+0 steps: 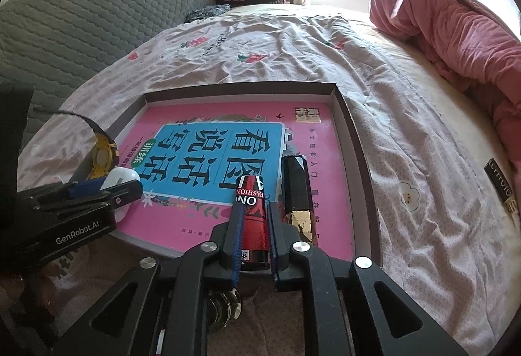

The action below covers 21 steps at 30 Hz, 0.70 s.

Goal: Organize rigid objects
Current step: 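Carry the earbud case into the box with the left tool while the right tool lowers the lighter there, then open both tools and withdraw them from the box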

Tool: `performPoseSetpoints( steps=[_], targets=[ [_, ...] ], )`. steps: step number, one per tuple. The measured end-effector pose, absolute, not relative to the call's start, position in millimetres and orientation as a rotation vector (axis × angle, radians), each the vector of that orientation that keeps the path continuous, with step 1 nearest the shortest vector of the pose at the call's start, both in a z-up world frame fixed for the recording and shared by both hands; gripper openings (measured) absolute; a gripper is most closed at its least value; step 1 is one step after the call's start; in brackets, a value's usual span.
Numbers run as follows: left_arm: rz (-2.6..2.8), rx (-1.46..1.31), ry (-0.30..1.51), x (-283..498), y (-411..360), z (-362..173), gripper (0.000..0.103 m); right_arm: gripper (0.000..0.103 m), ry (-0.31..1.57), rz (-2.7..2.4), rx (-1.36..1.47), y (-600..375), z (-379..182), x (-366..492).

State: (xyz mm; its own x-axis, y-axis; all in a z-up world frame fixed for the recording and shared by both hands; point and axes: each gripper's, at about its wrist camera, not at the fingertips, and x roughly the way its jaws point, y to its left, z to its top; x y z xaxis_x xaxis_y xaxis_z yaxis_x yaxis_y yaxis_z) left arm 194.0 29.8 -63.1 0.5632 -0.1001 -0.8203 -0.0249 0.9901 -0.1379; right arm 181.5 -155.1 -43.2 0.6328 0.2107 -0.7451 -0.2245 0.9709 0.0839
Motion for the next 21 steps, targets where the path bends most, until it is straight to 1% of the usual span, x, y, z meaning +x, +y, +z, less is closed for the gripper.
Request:
performPoseSetpoints(
  steps=[2, 12, 13, 15, 16, 17, 21],
  targets=[
    [-0.050, -0.148, 0.971, 193.4, 30.3, -62.4, 0.045, 0.024, 0.851, 0.249, -0.007, -156.4, -42.7, 181.6],
    [-0.051, -0.150, 0.969, 193.2, 28.8, -59.9, 0.045, 0.028, 0.846, 0.241, 0.000, -156.7, -41.5, 181.2],
    [-0.051, -0.150, 0.969, 192.8, 29.1, -59.5, 0.045, 0.030, 0.845, 0.238, 0.000, -156.8, -41.1, 181.4],
    [-0.054, -0.154, 0.966, 192.6, 29.0, -59.0, 0.045, 0.037, 0.842, 0.236, 0.003, -157.5, -40.4, 180.7],
    [-0.053, -0.154, 0.966, 192.8, 27.9, -58.5, 0.045, 0.043, 0.840, 0.232, 0.004, -157.9, -39.7, 180.7],
    [-0.053, -0.154, 0.965, 192.5, 28.2, -57.9, 0.045, 0.045, 0.838, 0.228, 0.005, -158.5, -39.1, 180.5],
    [-0.056, -0.153, 0.959, 189.9, 27.4, -55.5, 0.045, 0.046, 0.837, 0.218, 0.005, -161.1, -37.9, 179.3]
  ],
)
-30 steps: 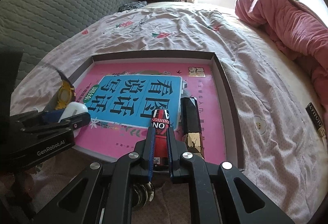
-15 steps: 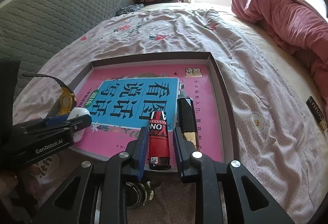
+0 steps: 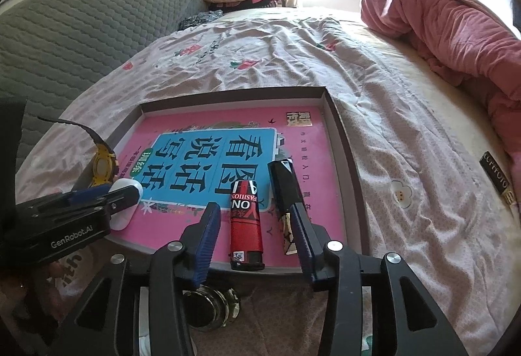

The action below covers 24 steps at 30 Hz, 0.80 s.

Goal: Organize rigid objects
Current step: 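Open both tools and withdraw them from the box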

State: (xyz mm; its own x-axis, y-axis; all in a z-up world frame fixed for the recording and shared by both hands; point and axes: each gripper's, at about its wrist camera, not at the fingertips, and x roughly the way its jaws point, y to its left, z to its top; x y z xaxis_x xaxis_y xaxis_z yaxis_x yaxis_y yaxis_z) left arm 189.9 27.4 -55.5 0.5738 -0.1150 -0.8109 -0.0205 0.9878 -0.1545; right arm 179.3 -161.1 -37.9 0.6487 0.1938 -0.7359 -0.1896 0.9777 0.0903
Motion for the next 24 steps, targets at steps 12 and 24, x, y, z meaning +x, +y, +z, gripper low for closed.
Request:
performPoseSetpoints(
  steps=[12, 24],
  targets=[
    [-0.088, -0.186, 0.927, 182.5, 30.9, -44.1, 0.045, 0.057, 0.824, 0.188, 0.008, -173.4, -34.2, 172.1],
    [-0.099, -0.173, 0.913, 175.4, 28.1, -35.6, 0.045, 0.068, 0.810, 0.153, 0.022, -187.5, -28.8, 164.1]
  ],
)
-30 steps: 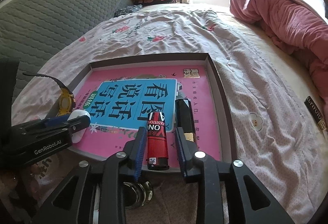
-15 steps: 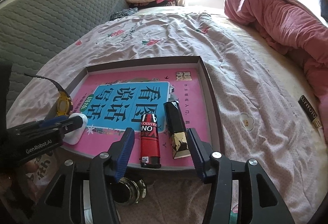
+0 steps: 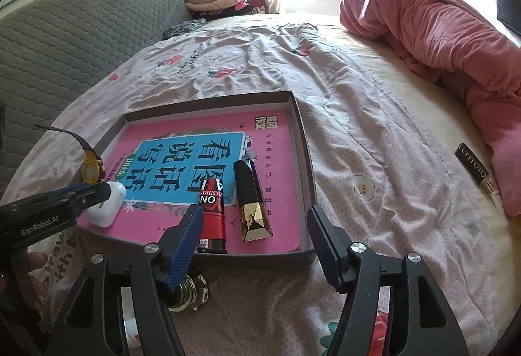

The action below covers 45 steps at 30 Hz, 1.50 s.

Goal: Organize rigid objects
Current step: 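Open both tools and withdraw them from the box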

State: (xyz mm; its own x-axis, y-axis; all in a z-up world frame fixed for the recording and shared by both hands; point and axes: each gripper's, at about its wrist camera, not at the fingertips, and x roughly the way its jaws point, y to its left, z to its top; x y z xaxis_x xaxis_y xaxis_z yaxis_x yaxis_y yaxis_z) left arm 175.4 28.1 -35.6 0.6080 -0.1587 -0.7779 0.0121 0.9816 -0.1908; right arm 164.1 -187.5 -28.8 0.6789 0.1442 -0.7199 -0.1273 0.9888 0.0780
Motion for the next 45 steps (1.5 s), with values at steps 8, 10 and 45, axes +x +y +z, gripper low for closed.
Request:
performPoseSetpoints(
  steps=[8, 10, 45],
  targets=[
    [-0.078, -0.149, 0.895, 169.0, 28.0, -29.7, 0.047, 0.071, 0.810, 0.175, -0.002, -179.0, -28.0, 158.0],
    [-0.078, -0.152, 0.893, 168.0, 28.3, -28.5, 0.053, 0.071, 0.809, 0.176, -0.008, -177.3, -27.9, 157.2],
    [-0.071, -0.117, 0.848, 125.5, 21.4, 13.1, 0.062, 0.076, 0.722, 0.168, -0.052, -178.8, 5.9, 121.6]
  ],
)
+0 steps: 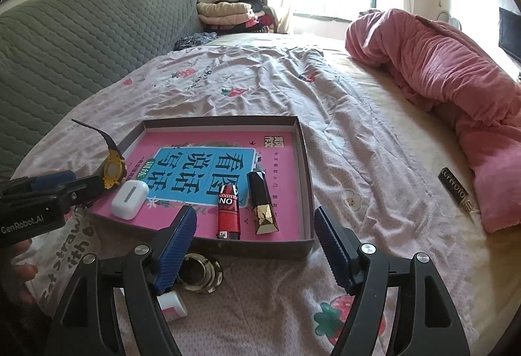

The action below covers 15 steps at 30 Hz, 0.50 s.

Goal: Organize rigid objects
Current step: 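Open both tools and withdraw them from the box, then move both tools toward the white cap and pill bottle beside the box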

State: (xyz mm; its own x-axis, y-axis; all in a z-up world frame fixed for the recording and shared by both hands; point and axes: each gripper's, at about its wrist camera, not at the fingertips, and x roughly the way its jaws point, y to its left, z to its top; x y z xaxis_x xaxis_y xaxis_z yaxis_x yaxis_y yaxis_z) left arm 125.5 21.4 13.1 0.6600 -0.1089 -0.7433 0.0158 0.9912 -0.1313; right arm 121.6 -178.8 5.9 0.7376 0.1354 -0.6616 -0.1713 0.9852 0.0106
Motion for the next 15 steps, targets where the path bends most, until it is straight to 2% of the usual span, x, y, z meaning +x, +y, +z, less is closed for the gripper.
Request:
performPoseSetpoints(
  steps=[15],
  targets=[
    [-0.078, -0.104, 0.829, 89.2, 17.6, 36.8, 0.062, 0.076, 0.713, 0.185, -0.064, -179.0, 19.4, 81.3]
  ],
)
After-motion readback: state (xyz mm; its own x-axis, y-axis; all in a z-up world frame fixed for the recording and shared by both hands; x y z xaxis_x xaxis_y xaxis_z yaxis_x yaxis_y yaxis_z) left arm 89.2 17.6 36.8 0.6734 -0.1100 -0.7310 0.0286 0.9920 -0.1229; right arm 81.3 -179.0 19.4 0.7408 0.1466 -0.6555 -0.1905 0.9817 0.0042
